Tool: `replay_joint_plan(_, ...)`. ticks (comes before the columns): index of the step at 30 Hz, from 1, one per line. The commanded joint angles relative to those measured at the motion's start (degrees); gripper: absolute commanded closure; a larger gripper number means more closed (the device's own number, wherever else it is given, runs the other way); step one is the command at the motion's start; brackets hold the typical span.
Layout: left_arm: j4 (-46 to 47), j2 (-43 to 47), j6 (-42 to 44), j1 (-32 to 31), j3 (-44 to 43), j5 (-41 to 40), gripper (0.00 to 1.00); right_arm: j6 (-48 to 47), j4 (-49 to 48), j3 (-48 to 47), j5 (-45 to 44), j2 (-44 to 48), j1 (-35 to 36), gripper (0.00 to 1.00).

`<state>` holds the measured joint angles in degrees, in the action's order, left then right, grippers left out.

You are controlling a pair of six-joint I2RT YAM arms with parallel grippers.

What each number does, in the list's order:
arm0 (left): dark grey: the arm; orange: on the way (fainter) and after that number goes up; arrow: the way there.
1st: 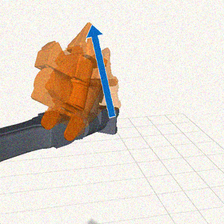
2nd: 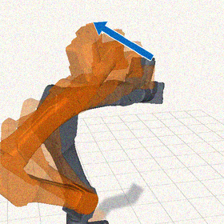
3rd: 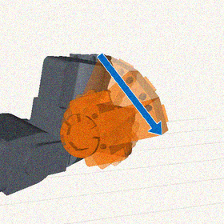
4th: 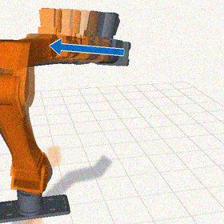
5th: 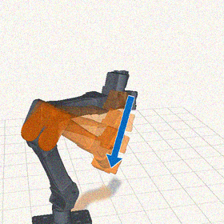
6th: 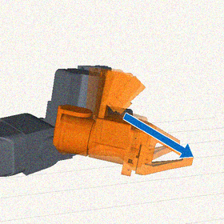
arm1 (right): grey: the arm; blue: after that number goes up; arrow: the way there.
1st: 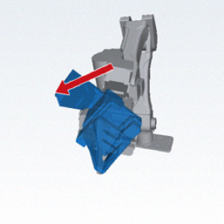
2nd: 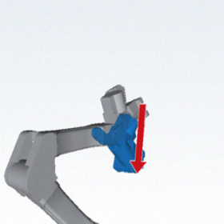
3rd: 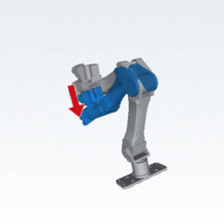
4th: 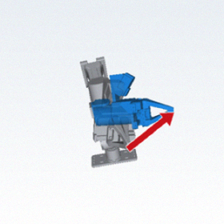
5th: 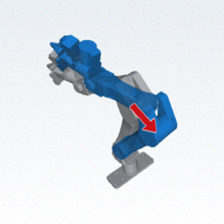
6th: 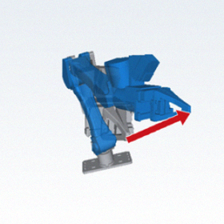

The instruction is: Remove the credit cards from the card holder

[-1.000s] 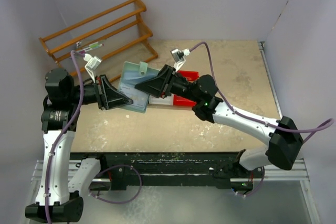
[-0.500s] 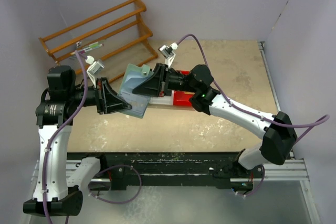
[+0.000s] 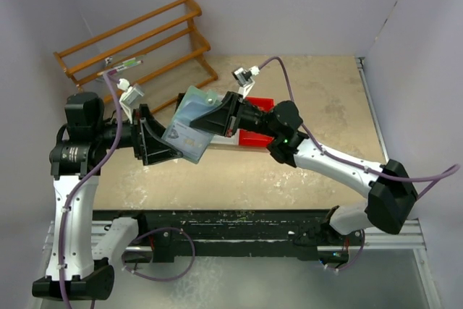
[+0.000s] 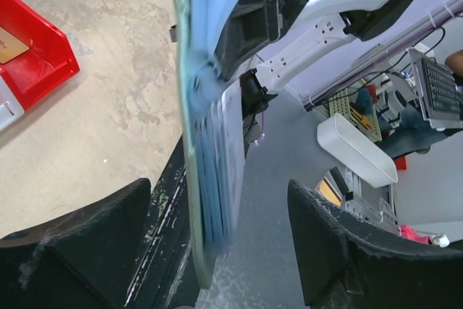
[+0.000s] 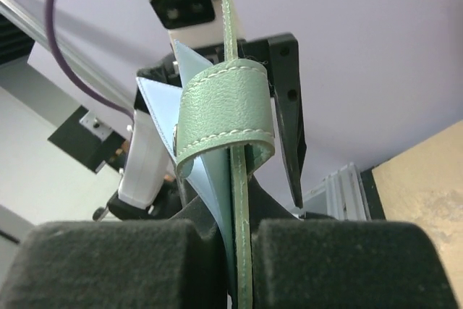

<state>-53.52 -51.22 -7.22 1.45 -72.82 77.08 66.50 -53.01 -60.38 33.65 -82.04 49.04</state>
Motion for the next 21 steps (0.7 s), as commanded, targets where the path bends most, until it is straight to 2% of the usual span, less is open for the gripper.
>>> replay_joint_plan(1, 14.1, 3.08, -13.24, 0.14, 4.18, 1.96, 0.2, 0.5, -8.18, 1.62, -10.87, 4.57, 1.05, 1.0)
replay_joint_plan(5, 36.68, 6.75, -36.91, 0.12, 9.89, 0.82, 0.16, -0.57, -7.17, 0.94, -16.3, 3.64, 3.51, 1.0)
replay_joint_plan(6, 42.42, 7.17, -40.85, 0.13, 10.69, 0.02, 0.14, -0.92, -7.14, 0.78, -17.53, 3.3, 4.37, 1.0)
replay_joint_plan(7, 44.18, 7.22, -43.01, 0.13, 10.65, -0.94, 0.13, -1.05, -6.9, 0.59, -18.79, 3.1, 4.98, 1.0)
replay_joint_plan(12, 44.1, 6.9, -44.52, 0.13, 9.54, -4.91, 0.16, -0.89, -10.26, 1.33, -25.74, 2.38, 7.71, 1.0)
replay_joint_plan(21, 43.68, 8.3, -46.2, 0.37, 9.97, -6.94, 0.31, -0.2, -17.66, 4.35, -36.13, 2.05, 10.93, 1.0)
